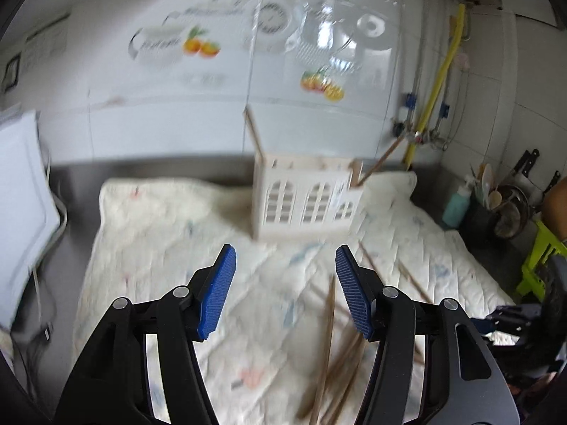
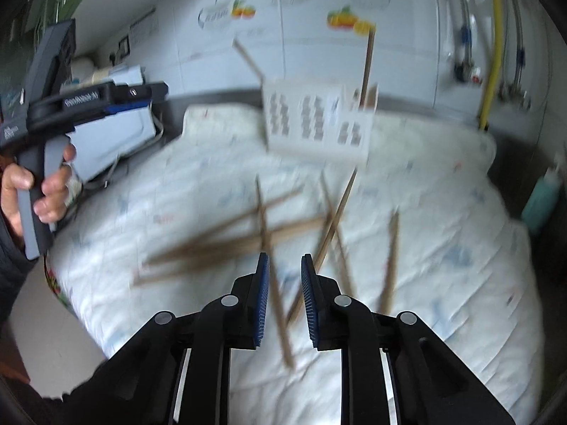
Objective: Organize utensils
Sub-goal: 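Move both grippers back down to the chopsticks on the mat, then close the left gripper on a chopstick while the right gripper grasps another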
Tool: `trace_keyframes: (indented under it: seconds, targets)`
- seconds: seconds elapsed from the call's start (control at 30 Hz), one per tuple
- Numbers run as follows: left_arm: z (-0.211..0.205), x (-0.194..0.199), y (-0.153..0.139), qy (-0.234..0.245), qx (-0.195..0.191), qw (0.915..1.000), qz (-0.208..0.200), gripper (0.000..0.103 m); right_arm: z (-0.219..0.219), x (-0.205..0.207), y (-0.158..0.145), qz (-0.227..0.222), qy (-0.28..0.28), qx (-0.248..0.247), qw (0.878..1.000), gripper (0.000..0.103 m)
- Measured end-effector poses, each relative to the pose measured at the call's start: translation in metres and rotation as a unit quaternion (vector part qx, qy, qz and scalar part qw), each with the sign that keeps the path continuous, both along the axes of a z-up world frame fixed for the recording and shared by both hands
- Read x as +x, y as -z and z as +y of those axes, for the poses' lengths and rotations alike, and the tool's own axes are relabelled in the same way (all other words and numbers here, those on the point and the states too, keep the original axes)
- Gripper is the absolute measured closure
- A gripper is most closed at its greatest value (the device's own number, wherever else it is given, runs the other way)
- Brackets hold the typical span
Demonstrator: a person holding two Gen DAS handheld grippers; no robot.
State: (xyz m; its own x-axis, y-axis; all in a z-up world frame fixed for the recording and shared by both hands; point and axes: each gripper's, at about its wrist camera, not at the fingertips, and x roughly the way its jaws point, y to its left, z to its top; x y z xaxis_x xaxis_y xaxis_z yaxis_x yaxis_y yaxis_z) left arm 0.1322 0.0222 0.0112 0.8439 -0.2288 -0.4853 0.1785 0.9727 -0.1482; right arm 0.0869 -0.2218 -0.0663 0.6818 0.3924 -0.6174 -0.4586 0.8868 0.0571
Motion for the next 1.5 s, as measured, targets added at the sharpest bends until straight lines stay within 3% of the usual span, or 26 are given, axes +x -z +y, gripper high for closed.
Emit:
trace_keyframes:
  seconds: [0.2,0.57,0.93,1.3,1.37,1.5]
  targets:
    - [0.01,-0.024,0.04,-0.004,0.004,0.9992,0.04,0.044,0.004,-0.004,0.038,0.026,-0.009,-0.015,1.0,0.091]
    - [0.008,-0.038,0.081,0.024,-0.005,0.996,0.086,0.046,0.016,0.012,0.048,0.019,-0.017,-0.058,0.998,0.09]
    - [-0.019,-0.02,0.103,0.085,0.002,0.989,0.121,0.078,0.024,0.012,0.052,0.034,-0.037,-0.066,0.997,0.095]
    - [-0.034,-0.014,0.123,0.117,0.027,0.9825,0.142,0.084,0.022,0.009,0.053,0.041,-0.029,-0.049,0.998,0.095]
    - [-0.032,-0.013,0.125,0.12,0.022,0.9821,0.144,0.092,0.022,0.008,0.053,0.041,-0.028,-0.048,0.998,0.095]
    - [-0.033,-0.015,0.125,0.129,0.025,0.9821,0.136,0.096,0.022,0.008,0.053,0.043,-0.024,-0.041,0.998,0.095]
